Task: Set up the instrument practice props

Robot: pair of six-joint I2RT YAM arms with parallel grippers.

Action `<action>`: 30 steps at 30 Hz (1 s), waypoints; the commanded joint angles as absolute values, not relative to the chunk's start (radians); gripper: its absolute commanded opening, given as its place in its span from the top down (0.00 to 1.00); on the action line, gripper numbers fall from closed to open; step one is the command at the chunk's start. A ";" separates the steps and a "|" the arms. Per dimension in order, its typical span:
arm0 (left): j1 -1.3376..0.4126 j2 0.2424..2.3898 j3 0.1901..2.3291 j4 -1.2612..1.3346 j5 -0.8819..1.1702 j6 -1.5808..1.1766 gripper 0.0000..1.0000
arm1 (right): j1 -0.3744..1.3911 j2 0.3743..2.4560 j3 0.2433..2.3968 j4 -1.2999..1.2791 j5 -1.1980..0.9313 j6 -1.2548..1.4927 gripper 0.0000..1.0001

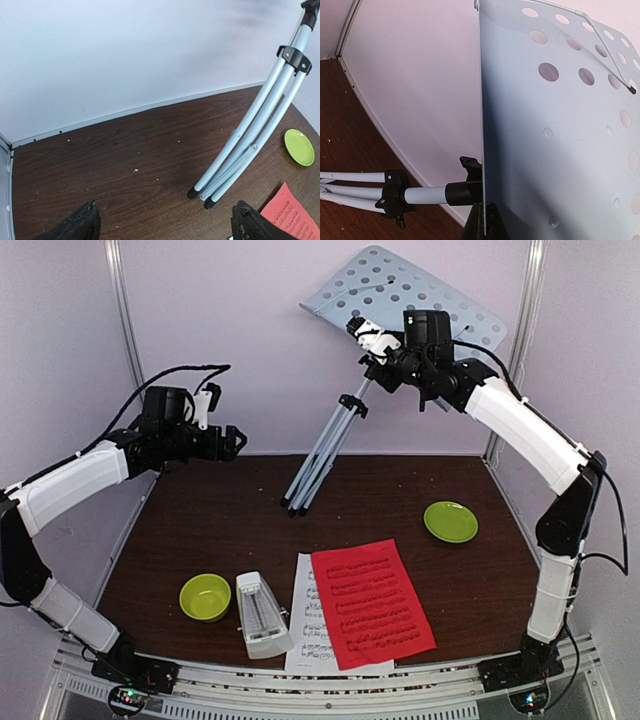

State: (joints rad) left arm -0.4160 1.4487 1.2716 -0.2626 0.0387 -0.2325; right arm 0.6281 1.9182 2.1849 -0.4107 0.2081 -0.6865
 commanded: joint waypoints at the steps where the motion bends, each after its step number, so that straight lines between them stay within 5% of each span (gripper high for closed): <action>1: -0.484 1.494 1.325 -0.159 -0.031 -0.160 0.07 | 0.672 1.791 2.309 -0.008 0.174 -0.751 1.00; 30: -0.659 1.711 1.488 -0.187 -0.132 -0.116 0.23 | 0.868 1.771 2.229 0.066 0.168 -1.014 1.00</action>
State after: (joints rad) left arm -0.6521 1.7042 1.4685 -0.2123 -0.1131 -0.1036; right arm 0.8482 1.9171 2.1777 -0.3168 0.1402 -0.9894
